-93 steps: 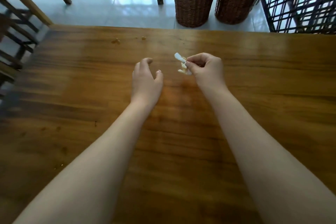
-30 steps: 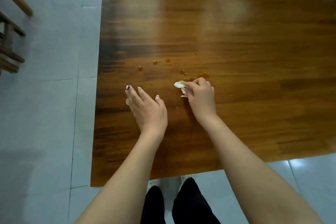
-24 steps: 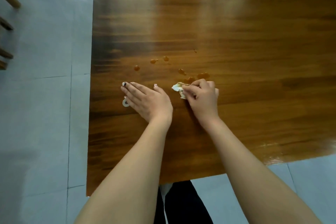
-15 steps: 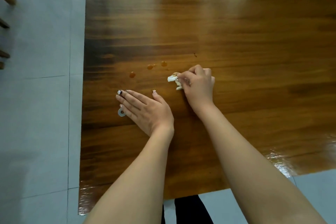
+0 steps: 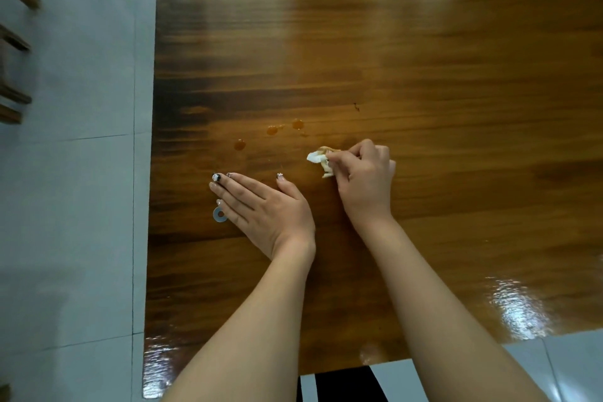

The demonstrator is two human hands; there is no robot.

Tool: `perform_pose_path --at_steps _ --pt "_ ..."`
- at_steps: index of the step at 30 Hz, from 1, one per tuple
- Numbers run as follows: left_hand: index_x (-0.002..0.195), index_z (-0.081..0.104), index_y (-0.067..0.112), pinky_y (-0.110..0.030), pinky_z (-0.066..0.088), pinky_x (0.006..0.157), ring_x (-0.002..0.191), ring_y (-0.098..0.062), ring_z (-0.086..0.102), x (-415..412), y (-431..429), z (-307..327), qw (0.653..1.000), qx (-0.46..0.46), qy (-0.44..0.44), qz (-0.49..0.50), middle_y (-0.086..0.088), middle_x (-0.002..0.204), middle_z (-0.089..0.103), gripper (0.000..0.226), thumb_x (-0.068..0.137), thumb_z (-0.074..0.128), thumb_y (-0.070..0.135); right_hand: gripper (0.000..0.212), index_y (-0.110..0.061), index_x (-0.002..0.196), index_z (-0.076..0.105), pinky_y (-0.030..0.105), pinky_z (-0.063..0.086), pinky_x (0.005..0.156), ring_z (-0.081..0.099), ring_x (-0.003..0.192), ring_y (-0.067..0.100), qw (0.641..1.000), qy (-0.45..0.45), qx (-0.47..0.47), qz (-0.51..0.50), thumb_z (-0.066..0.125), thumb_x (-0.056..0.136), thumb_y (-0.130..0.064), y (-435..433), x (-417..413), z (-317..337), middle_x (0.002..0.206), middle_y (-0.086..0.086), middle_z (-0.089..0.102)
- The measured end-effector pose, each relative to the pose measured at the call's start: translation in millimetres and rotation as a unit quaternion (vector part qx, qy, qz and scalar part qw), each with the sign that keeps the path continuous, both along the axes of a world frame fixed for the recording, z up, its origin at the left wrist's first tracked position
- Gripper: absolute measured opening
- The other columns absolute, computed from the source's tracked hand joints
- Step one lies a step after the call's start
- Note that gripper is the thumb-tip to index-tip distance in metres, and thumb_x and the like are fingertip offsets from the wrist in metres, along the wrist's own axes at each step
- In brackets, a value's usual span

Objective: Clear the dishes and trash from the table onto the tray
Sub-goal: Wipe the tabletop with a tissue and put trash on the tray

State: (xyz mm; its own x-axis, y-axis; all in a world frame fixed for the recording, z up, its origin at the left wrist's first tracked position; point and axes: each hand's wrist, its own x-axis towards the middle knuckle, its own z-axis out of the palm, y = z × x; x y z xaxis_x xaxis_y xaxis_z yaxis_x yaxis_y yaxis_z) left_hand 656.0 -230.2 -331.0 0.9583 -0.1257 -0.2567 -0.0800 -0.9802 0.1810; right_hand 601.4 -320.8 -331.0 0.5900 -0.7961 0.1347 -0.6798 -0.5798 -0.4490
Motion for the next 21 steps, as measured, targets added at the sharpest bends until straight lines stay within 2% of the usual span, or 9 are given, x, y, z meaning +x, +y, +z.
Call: perform_pose_path --at_steps 6,11,16,21 --pt "0.149 -0.009 0.000 -0.037 -0.013 0.114 0.146 -0.029 -0.015 0 0 -1 1.000 0.002 -0.005 0.004 -0.016 0.159 -0.012 0.073 0.099 0.017 0.047 0.017 -0.016 0.099 0.074 0.034 0.028 0.077 0.047 0.095 0.027 1.000 0.024 0.007 -0.007 0.060 0.093 -0.022 -26 31 5 0.093 0.006 0.056" --pt "0.149 -0.009 0.000 -0.037 -0.013 0.114 0.146 -0.029 -0.015 0 0 1 1.000 0.000 -0.002 0.002 -0.016 0.159 -0.012 0.073 0.099 0.017 0.047 0.013 -0.015 0.095 0.075 0.036 0.033 0.071 0.046 0.084 0.025 1.000 0.012 0.002 -0.004 0.065 0.088 -0.019 -5 1 3 0.083 0.005 0.055" --pt "0.149 -0.009 0.001 -0.036 -0.014 0.114 0.146 -0.029 -0.015 1 0 0 1.000 0.001 -0.005 0.005 -0.016 0.159 -0.012 0.073 0.099 0.017 0.047 0.011 -0.015 0.091 0.076 0.035 0.031 0.066 0.048 0.076 0.026 1.000 0.005 -0.023 0.003 0.073 0.081 -0.014 8 -18 0 0.076 0.005 0.054" --pt "0.150 -0.007 0.000 -0.036 -0.014 0.113 0.146 -0.029 -0.015 1 0 -1 1.000 -0.003 -0.009 0.004 -0.016 0.159 -0.011 0.073 0.099 0.018 0.046 0.014 -0.016 0.094 0.075 0.035 0.027 0.074 0.047 0.088 0.027 0.999 0.029 -0.017 -0.014 0.063 0.090 -0.022 -25 15 7 0.085 0.006 0.055"
